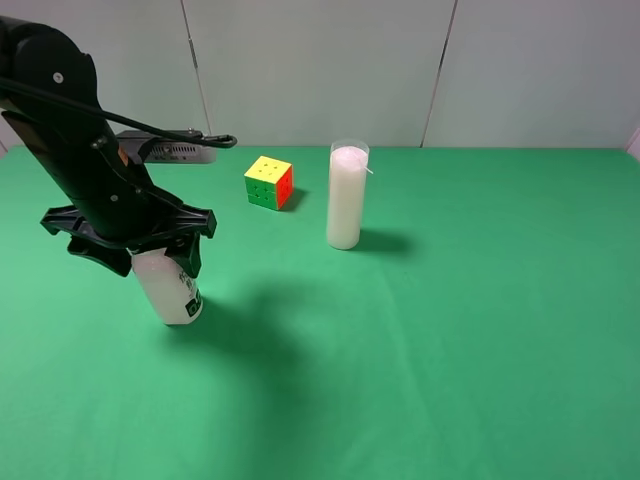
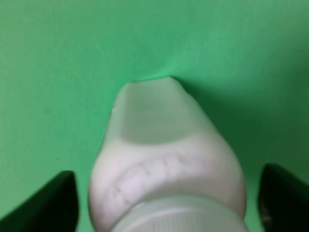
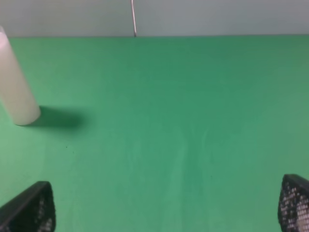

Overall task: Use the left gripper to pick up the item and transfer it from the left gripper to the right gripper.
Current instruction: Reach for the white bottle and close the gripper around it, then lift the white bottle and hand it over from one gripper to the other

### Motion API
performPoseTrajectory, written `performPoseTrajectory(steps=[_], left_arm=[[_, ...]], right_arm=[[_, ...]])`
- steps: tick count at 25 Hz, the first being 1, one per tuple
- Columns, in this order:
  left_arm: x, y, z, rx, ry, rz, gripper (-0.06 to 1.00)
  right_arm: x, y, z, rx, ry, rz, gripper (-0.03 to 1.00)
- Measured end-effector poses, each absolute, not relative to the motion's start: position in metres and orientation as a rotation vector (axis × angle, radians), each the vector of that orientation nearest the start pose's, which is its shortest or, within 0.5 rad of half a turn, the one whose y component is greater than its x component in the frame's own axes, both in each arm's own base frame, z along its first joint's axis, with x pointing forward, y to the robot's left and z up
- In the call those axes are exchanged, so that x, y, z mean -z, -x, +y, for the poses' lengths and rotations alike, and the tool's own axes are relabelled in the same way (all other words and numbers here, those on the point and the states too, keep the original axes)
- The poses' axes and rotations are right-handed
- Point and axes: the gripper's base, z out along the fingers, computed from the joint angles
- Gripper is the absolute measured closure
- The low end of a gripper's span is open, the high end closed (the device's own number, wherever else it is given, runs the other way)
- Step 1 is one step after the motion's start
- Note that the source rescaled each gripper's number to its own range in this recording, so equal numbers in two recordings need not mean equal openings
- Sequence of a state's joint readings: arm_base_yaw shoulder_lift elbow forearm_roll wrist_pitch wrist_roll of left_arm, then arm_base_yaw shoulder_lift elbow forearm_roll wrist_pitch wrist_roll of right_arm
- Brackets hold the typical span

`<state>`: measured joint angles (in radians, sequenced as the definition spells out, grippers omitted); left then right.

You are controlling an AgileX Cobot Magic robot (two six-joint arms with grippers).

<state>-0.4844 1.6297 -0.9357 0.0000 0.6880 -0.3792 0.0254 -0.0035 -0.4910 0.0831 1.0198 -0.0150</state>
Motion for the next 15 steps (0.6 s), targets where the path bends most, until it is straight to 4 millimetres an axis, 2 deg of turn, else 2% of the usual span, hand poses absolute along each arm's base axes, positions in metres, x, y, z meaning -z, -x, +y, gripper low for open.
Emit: performPoseTrajectory(steps=[1, 2, 15], left_arm=[[-0.1902, -0.2645, -0.1389, 0.165, -0.157, 2.877, 0.87], [-0.1903, -0.2648, -0.1389, 0.165, -0.158, 2.874, 0.94], [-0.1905, -0.2655, -0.1393, 0.170, -0.158, 2.865, 0.94]], right_arm=[[-0.2783, 0.0030, 0.0064, -0.105, 0.042, 2.007, -0.03], [-0.2783, 0.0030, 0.0064, -0.105, 0.042, 2.007, -0.03], [-0.2783, 0.0030, 0.0064, -0.105, 0.042, 2.007, -0.03]])
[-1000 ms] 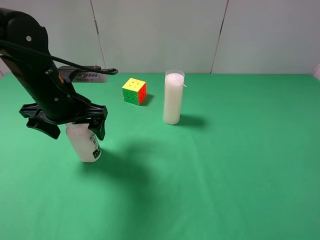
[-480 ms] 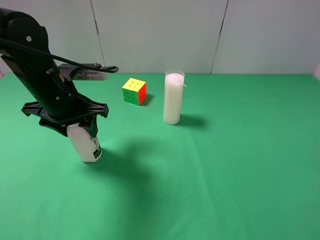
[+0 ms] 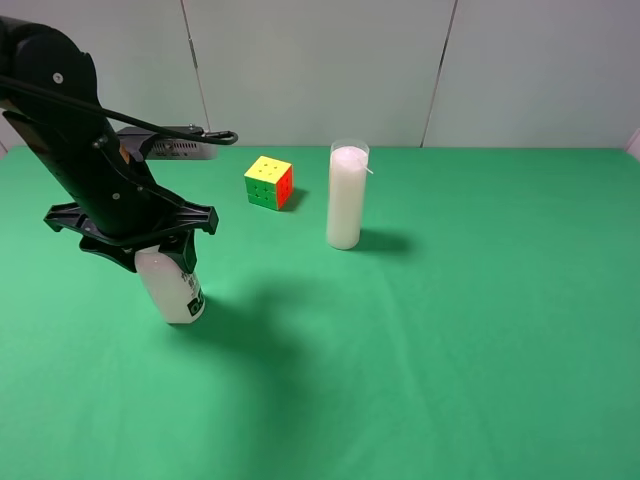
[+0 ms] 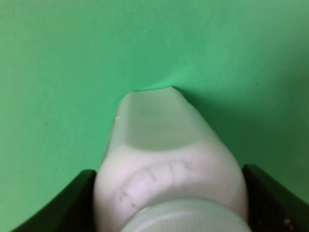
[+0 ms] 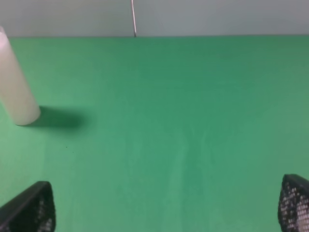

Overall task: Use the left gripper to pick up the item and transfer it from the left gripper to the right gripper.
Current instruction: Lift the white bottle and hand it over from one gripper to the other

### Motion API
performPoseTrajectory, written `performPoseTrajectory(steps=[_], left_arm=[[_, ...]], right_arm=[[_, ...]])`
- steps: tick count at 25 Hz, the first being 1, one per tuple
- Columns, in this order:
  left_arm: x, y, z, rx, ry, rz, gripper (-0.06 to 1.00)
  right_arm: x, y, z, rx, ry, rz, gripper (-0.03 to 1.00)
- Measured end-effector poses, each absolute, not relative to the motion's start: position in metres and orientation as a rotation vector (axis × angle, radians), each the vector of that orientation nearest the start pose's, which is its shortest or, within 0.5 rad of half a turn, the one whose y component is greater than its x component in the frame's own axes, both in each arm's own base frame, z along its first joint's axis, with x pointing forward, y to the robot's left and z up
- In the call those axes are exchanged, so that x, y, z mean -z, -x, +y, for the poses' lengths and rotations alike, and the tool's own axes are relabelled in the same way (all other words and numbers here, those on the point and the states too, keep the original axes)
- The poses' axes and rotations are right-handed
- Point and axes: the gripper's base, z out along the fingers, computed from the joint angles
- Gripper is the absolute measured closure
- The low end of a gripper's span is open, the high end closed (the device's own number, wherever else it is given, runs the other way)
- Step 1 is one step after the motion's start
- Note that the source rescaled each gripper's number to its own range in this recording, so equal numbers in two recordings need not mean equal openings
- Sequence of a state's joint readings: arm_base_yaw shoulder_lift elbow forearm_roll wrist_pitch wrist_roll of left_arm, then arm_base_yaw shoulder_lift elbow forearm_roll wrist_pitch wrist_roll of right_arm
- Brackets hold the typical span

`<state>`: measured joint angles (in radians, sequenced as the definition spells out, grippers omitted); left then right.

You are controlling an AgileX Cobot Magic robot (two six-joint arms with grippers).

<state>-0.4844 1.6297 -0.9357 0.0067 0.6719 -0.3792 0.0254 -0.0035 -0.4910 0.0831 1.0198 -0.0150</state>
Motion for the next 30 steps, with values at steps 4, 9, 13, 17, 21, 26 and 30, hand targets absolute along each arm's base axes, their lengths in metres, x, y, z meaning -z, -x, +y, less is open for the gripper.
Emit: performPoseTrajectory(steps=[4, 9, 13, 17, 21, 26, 30], left_arm=[[-0.191, -0.266, -0.139, 0.172, -0.157, 2.863, 0.94], [-0.195, -0.266, -0.140, 0.169, -0.158, 2.867, 0.94], [-0.209, -0.267, -0.140, 0.172, -0.160, 2.860, 0.94], [-0.229, -0.265, -0.139, 0.184, -0.165, 2.837, 0.94], [-0.247, -0.262, -0.138, 0.187, -0.164, 2.830, 0.94], [-0.272, -0.261, -0.137, 0.197, -0.172, 2.808, 0.94], [-0.294, -0.264, -0.139, 0.228, -0.167, 2.767, 0.94]], right_arm=[[-0.278, 0.003, 0.006, -0.105, 0.042, 2.007, -0.03], [-0.278, 0.003, 0.006, -0.105, 0.042, 2.007, -0.03], [-0.278, 0.003, 0.006, -0.105, 0.042, 2.007, -0.03], [-0.278, 0.003, 0.006, -0.105, 0.042, 2.007, -0.03], [-0.278, 0.003, 0.006, -0.105, 0.042, 2.007, -0.03], [-0.278, 0.003, 0.006, -0.105, 0.042, 2.007, -0.03], [-0.278, 0.003, 0.006, -0.105, 0.042, 2.007, -0.03]])
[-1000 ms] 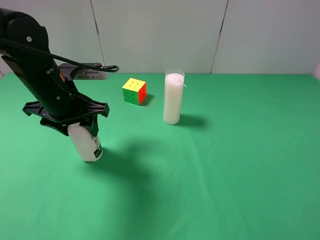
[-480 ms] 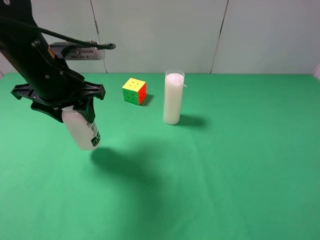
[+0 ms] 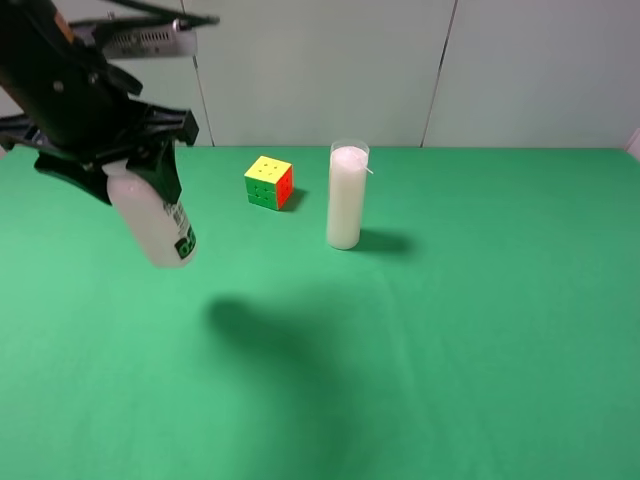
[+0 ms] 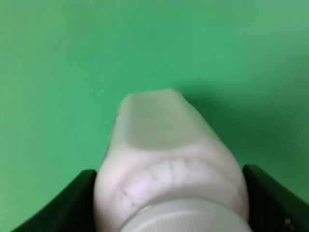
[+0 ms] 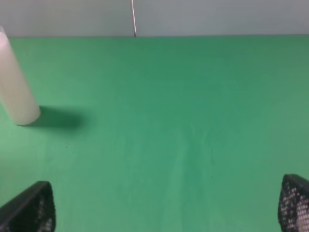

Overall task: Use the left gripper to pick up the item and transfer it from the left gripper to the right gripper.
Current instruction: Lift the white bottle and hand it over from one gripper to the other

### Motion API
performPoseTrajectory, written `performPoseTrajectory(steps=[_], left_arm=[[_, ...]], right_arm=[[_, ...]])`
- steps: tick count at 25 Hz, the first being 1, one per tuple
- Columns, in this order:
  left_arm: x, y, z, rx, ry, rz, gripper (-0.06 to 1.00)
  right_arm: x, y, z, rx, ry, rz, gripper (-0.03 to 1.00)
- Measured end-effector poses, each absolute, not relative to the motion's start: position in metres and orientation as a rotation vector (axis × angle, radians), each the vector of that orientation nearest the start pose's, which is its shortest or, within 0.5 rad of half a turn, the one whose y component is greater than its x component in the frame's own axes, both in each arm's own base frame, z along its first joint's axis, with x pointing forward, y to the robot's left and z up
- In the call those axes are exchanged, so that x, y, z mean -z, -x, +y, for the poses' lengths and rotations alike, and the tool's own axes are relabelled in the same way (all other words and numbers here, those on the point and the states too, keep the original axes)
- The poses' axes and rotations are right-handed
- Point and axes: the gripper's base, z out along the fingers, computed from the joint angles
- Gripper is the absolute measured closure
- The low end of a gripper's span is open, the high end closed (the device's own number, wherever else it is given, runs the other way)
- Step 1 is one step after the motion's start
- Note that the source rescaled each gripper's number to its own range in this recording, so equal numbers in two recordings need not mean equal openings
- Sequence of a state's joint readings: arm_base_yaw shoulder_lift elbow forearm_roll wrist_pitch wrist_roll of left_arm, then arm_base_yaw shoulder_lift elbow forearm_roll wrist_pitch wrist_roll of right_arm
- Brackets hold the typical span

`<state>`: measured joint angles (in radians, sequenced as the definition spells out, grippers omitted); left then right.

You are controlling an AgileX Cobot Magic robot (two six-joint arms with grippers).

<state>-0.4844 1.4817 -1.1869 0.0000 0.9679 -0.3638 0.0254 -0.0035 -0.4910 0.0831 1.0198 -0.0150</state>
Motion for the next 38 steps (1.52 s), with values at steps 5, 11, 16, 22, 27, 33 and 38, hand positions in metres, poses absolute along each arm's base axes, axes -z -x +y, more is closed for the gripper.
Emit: performPoseTrajectory(steps=[5, 11, 16, 22, 27, 33, 38], left_arm=[[-0.318, -0.268, -0.147, 0.350, -0.143, 2.711, 0.94], [-0.324, -0.268, -0.153, 0.446, -0.135, 2.687, 0.94], [-0.327, -0.269, -0.158, 0.543, -0.107, 2.655, 0.94], [-0.324, -0.273, -0.169, 0.632, -0.100, 2.631, 0.94], [-0.302, -0.273, -0.198, 0.668, -0.182, 2.686, 0.94], [-0.290, -0.272, -0.226, 0.768, -0.209, 2.684, 0.94], [-0.293, -0.276, -0.244, 0.859, -0.258, 2.654, 0.94]], right_arm=[[-0.278, 0.003, 0.006, -0.105, 0.042, 2.007, -0.03], [-0.278, 0.003, 0.006, -0.105, 0.042, 2.007, -0.03], [-0.278, 0.003, 0.006, -0.105, 0.042, 2.007, -0.03], [-0.278, 0.003, 0.007, -0.109, 0.042, 2.007, -0.03], [-0.278, 0.003, 0.009, -0.139, 0.043, 2.006, -0.03], [-0.279, 0.002, 0.009, -0.151, 0.044, 2.011, -0.03], [-0.279, -0.008, 0.014, -0.177, 0.101, 2.073, -0.03]])
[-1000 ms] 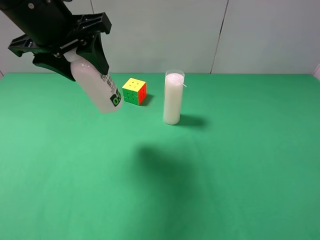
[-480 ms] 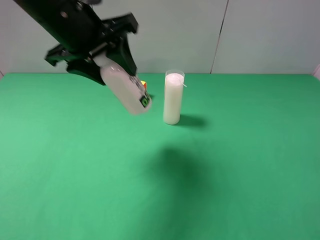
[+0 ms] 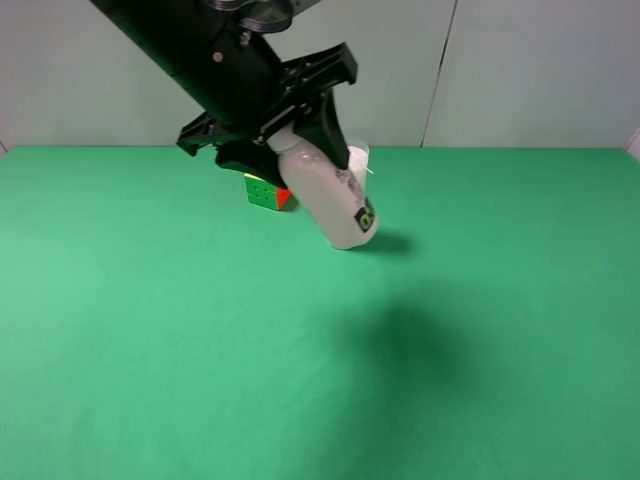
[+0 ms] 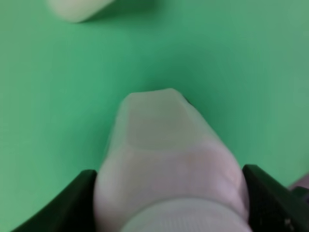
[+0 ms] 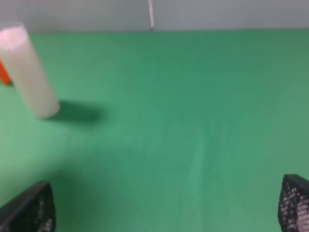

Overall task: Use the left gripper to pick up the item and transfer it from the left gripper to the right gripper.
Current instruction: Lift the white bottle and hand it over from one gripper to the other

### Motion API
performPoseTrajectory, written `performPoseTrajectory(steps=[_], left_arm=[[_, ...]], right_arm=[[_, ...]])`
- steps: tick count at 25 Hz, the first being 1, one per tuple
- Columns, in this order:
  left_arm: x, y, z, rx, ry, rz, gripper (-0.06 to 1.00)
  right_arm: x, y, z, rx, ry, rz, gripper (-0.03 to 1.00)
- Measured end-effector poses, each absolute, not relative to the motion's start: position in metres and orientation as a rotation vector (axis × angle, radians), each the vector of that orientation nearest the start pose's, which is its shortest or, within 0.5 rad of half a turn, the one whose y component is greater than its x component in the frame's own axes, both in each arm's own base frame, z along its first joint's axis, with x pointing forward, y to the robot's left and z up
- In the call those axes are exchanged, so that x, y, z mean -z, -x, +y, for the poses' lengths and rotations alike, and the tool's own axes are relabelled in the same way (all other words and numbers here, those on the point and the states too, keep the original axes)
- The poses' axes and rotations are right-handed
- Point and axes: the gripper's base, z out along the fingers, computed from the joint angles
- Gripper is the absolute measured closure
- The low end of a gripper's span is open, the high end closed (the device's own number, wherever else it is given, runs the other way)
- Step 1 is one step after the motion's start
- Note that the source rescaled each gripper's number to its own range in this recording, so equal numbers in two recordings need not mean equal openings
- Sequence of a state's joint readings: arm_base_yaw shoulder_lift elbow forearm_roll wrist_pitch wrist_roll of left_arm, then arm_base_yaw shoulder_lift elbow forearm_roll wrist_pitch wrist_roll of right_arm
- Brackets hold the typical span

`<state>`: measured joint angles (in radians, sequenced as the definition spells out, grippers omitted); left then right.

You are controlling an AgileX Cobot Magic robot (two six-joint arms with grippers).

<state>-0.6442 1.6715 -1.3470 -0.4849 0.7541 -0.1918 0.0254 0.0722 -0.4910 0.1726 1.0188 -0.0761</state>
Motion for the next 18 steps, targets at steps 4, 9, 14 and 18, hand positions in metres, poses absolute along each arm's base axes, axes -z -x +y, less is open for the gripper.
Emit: performPoseTrajectory(steps=[4, 9, 14, 18], left_arm=[[-0.293, -0.280, -0.260, 0.930, -0.296, 2.644, 0.94], [-0.288, -0.286, -0.279, 0.994, -0.348, 2.645, 0.94], [-0.281, -0.290, -0.298, 1.057, -0.416, 2.649, 0.94], [-0.281, -0.289, -0.306, 1.098, -0.454, 2.628, 0.94]], right_arm=[[-0.279, -0.022, 0.018, -0.216, 0.157, 2.154, -0.03], [-0.283, -0.033, 0.025, -0.295, 0.215, 2.160, -0.03], [-0.289, -0.037, 0.033, -0.388, 0.263, 2.089, -0.03], [-0.291, -0.036, 0.036, -0.416, 0.325, 2.067, -0.03]])
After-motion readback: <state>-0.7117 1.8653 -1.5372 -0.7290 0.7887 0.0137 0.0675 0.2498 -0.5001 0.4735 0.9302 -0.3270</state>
